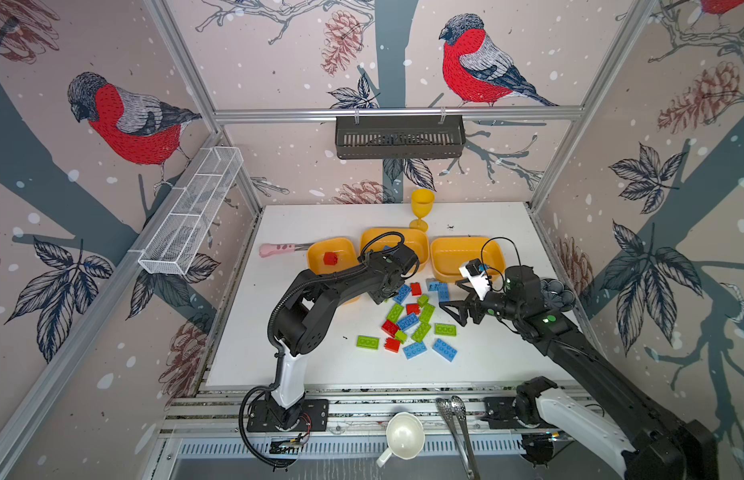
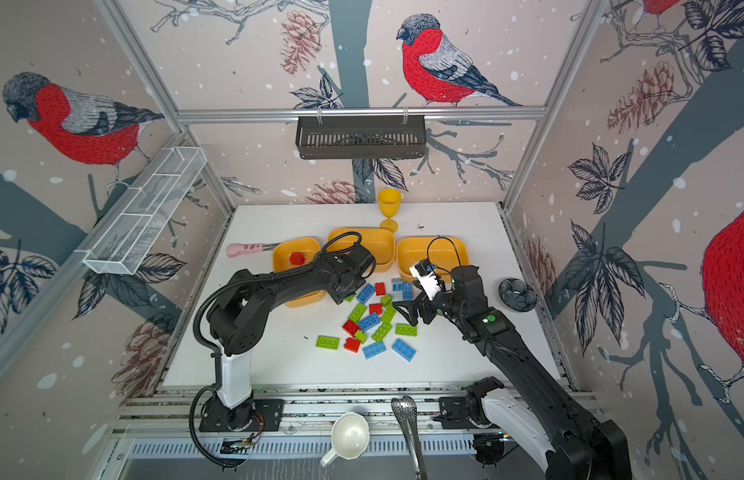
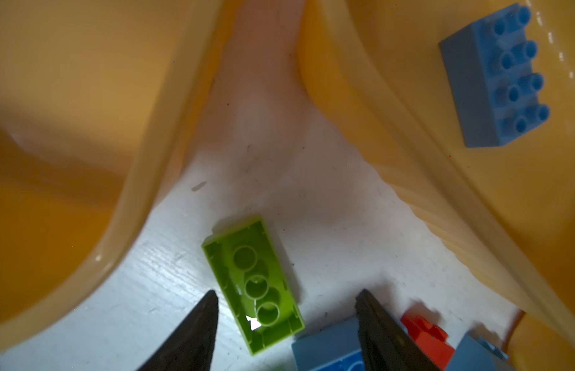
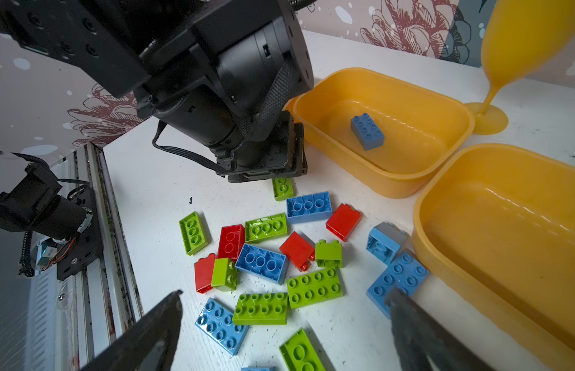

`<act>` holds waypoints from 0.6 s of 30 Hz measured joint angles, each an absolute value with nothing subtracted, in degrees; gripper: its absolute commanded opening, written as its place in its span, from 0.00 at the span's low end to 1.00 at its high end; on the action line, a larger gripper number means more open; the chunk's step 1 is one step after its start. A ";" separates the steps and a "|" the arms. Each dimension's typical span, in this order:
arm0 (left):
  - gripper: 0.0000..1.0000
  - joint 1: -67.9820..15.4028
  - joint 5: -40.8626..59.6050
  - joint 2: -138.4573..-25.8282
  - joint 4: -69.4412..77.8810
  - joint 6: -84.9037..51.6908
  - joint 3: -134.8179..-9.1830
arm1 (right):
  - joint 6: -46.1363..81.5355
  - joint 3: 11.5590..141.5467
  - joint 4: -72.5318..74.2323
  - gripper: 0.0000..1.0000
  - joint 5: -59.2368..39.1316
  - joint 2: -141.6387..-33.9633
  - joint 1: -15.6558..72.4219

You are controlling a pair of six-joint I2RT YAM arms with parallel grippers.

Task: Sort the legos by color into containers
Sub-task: 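Lower the left gripper onto a lime-green brick beside the bins and grasp it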

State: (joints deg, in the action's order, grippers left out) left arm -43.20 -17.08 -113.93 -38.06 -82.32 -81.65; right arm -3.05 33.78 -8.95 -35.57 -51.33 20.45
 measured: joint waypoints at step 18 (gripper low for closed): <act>0.46 -43.33 -18.06 -117.71 -39.75 -83.94 -82.54 | -3.14 33.19 -8.93 0.99 -35.73 -51.75 20.21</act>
State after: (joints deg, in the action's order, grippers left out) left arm -43.33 -18.06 -117.71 -39.75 -83.94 -82.54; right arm -3.14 33.19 -8.93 -35.73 -51.75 20.21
